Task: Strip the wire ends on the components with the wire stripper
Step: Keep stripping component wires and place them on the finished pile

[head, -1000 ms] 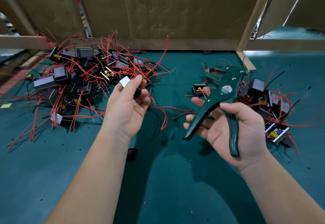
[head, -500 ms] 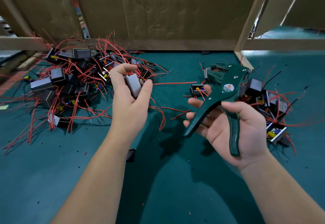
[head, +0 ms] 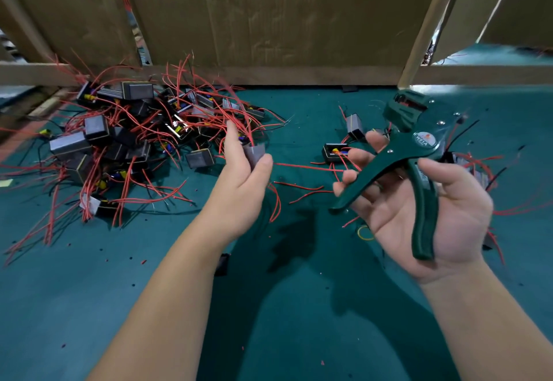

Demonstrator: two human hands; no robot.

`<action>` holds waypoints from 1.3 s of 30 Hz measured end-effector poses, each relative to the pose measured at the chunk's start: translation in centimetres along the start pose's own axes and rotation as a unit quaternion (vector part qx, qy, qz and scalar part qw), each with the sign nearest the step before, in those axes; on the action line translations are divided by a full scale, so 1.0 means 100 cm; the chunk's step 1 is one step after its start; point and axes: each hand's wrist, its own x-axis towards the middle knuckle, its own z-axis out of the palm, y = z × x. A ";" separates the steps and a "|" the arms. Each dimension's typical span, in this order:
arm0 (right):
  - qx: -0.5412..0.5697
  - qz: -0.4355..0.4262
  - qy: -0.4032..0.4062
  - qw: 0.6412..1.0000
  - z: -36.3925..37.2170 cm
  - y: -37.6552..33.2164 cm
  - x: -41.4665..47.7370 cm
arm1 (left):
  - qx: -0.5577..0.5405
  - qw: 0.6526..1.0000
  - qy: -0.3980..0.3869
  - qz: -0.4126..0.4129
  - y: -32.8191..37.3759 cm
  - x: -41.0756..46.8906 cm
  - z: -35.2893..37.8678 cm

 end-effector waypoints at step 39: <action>0.016 0.060 0.007 0.998 0.008 0.007 -0.001 | -0.149 0.974 -0.157 -0.061 0.019 -0.014 -0.003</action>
